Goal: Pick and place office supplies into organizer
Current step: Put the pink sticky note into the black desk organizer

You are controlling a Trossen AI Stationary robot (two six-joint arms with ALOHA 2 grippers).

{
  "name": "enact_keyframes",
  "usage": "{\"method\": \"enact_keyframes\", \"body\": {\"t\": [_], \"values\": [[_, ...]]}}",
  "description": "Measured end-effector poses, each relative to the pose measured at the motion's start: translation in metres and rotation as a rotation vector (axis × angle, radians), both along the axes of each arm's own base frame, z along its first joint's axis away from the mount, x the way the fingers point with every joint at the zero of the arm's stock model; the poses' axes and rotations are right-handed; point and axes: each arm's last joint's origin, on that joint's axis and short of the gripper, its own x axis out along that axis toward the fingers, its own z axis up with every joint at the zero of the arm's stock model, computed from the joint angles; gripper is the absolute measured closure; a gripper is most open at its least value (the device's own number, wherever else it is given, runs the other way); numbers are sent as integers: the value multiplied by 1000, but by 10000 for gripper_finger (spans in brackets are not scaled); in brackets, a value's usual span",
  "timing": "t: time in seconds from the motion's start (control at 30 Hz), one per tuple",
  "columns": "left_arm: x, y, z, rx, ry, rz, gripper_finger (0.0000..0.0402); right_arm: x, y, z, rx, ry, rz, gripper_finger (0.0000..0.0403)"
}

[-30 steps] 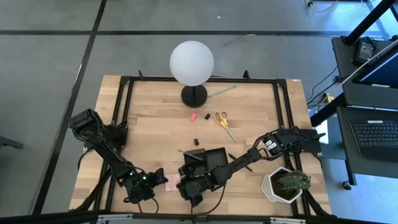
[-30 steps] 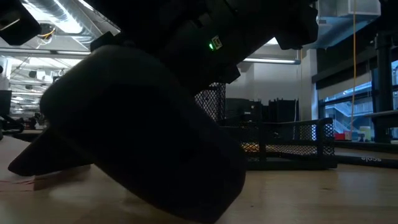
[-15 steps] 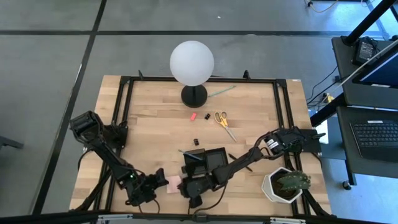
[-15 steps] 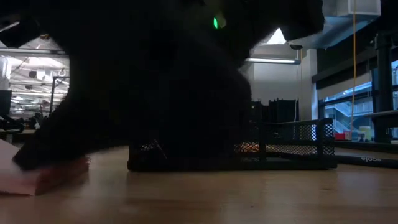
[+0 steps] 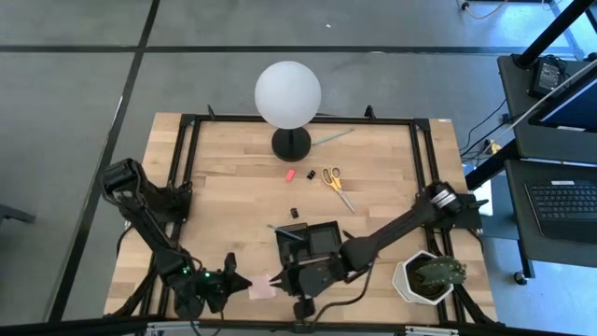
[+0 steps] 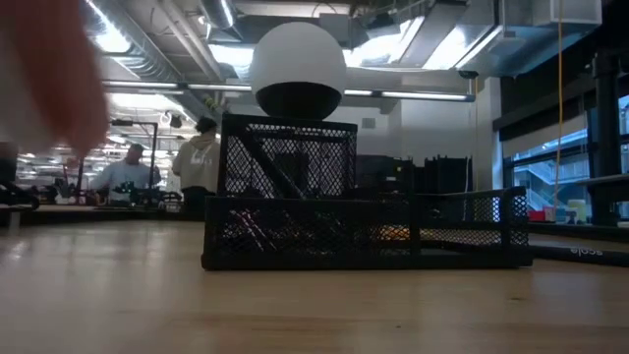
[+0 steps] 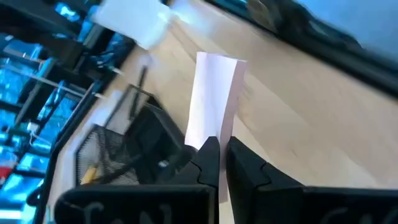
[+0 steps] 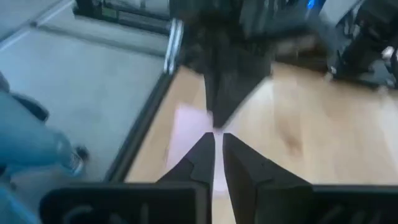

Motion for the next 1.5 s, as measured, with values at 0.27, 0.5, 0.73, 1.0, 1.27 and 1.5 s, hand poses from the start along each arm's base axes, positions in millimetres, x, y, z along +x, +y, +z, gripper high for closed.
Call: {"method": "enact_keyframes", "body": {"t": [0.27,0.5,0.73,1.0,1.27,1.5], "values": [[28,22,33,-43,-54,81,396,-37,-17,62,-27,1,7,366],[60,51,36,2,-25,109,396,-49,-32,56,-170,76,-118,366],[80,60,54,73,-73,80,396,-83,-77,30,-54,-29,-171,366],[93,76,56,269,-53,56,396,-143,-140,8,107,-174,-176,366],[107,98,56,561,-6,-33,395,-177,-170,-29,361,-166,-344,366],[114,104,60,614,-38,-139,394,-181,-170,-35,587,-125,-441,366]]}}
